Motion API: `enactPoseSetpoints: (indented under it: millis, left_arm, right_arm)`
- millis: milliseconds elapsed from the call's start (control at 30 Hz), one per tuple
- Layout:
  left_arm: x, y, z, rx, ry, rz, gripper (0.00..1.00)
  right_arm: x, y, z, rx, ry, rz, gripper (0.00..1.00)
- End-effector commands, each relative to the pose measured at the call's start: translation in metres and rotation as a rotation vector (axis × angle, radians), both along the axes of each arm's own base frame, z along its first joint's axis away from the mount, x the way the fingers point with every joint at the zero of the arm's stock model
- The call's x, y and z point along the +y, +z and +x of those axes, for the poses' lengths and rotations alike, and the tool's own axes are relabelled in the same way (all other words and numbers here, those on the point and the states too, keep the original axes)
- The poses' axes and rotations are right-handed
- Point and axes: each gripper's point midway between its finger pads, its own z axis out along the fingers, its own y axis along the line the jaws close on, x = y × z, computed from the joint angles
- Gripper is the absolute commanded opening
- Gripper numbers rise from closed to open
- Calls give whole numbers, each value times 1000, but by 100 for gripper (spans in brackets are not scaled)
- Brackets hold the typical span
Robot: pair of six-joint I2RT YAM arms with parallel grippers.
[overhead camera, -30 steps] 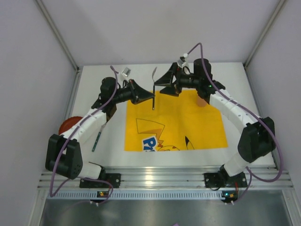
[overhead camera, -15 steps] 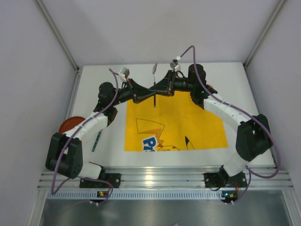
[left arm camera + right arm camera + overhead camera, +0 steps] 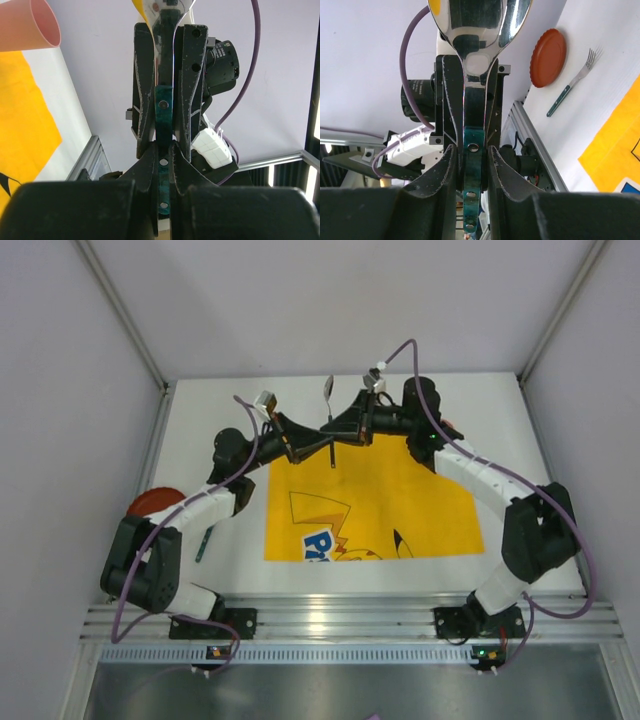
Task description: Set the dinner table for one person
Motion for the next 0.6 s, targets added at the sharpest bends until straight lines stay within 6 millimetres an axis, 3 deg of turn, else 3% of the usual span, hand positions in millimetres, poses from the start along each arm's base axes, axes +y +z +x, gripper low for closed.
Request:
enactPoseSetpoints:
  millis: [0,167,367,400,433,467,500,567]
  left_arm:
    - [-17,44,-64,-195,-178,-66,0]
    - [-17,46,-70,-204,-189,-30,0]
    - [-15,48,-74,-213,-176,-10,0]
    - [-15,46,-73,-206,-178,-5,0]
    - [-15,46,-74,-205,-179,-4,0]
    - [-15,46,-74,-205,-179,-4,0]
    - [-16,44,-73,-197,-181,1,0]
    - [-15,45,-74,-198,-179,1,0]
  right_arm:
    - [2,19,24,-60,-78,47,0]
    - [1,16,31,-39,-85,58,2]
    - [3,13,38,-31,-91,54,36]
    - [4,12,39,-28,-93,53,44]
    - [4,12,40,-30,-93,51,59]
    - [4,12,41,-30,-94,49,65]
    - [5,12,41,-30,-93,48,70]
    - [5,12,42,-32,-94,49,71]
